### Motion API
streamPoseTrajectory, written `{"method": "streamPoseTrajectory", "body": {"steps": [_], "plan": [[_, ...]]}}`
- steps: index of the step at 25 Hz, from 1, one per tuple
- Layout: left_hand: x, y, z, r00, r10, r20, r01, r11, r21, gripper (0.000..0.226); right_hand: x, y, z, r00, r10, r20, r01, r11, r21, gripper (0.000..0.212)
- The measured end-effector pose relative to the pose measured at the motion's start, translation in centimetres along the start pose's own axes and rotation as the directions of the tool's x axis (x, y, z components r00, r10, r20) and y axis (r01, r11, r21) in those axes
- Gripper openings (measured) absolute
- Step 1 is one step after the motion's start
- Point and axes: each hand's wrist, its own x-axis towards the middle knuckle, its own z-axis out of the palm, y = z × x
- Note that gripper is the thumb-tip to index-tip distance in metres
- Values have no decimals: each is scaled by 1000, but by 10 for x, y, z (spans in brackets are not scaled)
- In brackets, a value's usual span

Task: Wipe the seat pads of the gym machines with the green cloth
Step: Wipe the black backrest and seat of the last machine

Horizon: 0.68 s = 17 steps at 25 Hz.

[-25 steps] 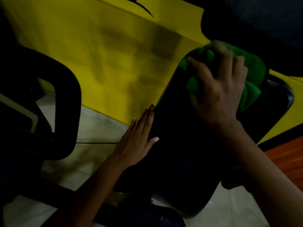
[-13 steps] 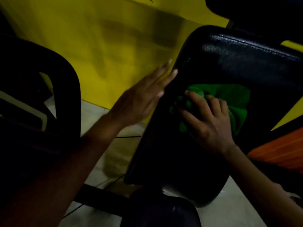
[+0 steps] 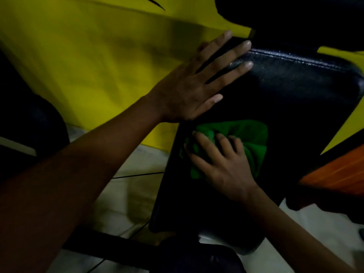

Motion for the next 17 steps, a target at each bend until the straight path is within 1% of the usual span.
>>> {"method": "streamPoseTrajectory", "body": {"steps": [1,2,4,6,8,9,12,13,14,16,17], "plan": [[0,2,2,1000,-19,-8,19,1000,-12,50,-5,-6,6,1000,-11,-12,11,1000,23,16],[0,2,2,999,-31,-18,31,999,-22,50,-12,-14,12,998,-69,-8,69,997,44,17],[0,4,-1,999,-43,-20,42,999,-27,50,-27,-30,21,977,-207,58,203,977,65,26],[0,5,-2,999,-42,-13,41,999,-26,50,-30,-34,21,963,-245,113,236,968,87,37],[1,4,-3,999,-48,-12,48,999,-19,50,-19,-27,13,973,-204,104,196,977,81,24],[0,3,-3,999,-52,-16,51,999,-11,50,-13,-22,10,986,-144,80,138,988,68,19],[0,4,1,999,-35,-29,36,999,5,50,-5,-19,12,997,67,-31,-65,997,36,18],[0,4,2,999,-35,-27,35,999,2,50,-10,-26,19,995,81,-62,-78,996,42,19],[0,4,2,999,-42,-28,42,999,1,50,-17,-36,26,995,64,-71,-60,996,58,23],[0,5,0,999,-42,-29,42,999,4,51,-36,-61,43,999,-42,-16,43,995,88,38],[1,5,-1,999,-38,-25,38,999,8,52,-44,-70,47,996,-85,21,83,992,100,42]]}}
